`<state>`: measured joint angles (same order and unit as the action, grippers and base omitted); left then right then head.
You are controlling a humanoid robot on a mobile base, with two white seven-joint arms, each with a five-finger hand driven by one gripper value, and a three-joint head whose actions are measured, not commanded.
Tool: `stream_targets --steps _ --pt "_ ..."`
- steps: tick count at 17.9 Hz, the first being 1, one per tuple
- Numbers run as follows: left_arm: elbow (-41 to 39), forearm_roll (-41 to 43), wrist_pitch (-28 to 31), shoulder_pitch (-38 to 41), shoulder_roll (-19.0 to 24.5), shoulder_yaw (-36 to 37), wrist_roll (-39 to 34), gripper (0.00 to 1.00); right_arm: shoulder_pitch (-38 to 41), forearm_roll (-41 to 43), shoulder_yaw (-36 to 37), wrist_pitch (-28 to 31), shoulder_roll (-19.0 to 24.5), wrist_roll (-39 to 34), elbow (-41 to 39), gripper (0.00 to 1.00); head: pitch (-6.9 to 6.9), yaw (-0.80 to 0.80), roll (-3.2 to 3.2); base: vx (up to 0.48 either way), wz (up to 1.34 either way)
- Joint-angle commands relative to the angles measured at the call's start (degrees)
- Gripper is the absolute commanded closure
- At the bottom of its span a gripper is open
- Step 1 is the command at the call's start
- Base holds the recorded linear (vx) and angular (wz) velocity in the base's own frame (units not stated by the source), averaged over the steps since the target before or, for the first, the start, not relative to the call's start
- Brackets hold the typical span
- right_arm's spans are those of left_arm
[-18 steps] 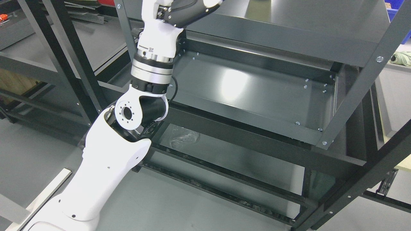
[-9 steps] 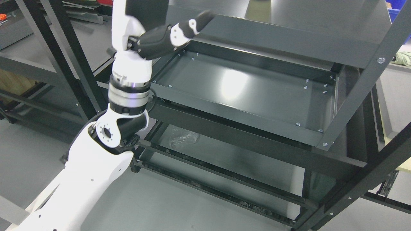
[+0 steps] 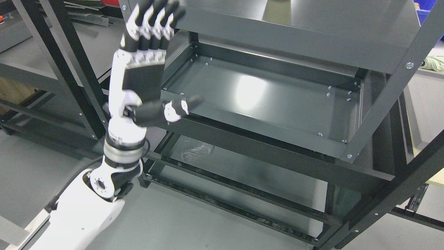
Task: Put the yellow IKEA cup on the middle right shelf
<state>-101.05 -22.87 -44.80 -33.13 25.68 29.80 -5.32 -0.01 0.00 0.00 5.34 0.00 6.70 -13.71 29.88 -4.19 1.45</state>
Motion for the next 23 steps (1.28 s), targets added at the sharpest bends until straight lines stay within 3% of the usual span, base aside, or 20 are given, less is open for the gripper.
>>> stream_targets --steps 1,9,13,18,21,23 --pt "-0.1 4.7 -0.2 12.5 6.5 2.0 0.2 0.01 0.8 1.4 -1.0 0.0 -1.0 0.0 0.0 0.01 0.0 0.0 0.0 0.0 0.0" --pt "8.2 5.3 -0.2 24.3 5.3 1.2 0.1 0.01 0.8 1.4 -1.0 0.0 -1.0 0.0 0.0 0.01 0.0 0.0 0.0 0.009 -0.01" --pt "20.3 4.9 -0.2 25.0 -1.1 -0.5 -0.2 0.02 0.8 1.4 -1.0 0.0 -1.0 0.0 0.0 0.01 0.0 0.0 0.0 0.017 0.01" --pt "27.4 2.9 -0.2 24.9 -8.5 -7.0 -0.2 0.02 0.8 1.4 -1.0 0.0 -1.0 0.0 0.0 0.01 0.0 0.0 0.0 0.017 0.02" --pt "26.6 2.7 13.5 24.2 -13.3 -13.0 0.0 0.03 0.8 1.4 -1.0 0.0 -1.0 0.0 -0.1 0.01 0.0 0.0 0.0 0.019 0.0" --pt "23.4 2.7 22.6 24.5 -14.1 -14.0 0.0 0.03 0.8 1.4 -1.0 0.0 -1.0 0.0 0.0 0.01 0.0 0.0 0.0 0.007 0.0"
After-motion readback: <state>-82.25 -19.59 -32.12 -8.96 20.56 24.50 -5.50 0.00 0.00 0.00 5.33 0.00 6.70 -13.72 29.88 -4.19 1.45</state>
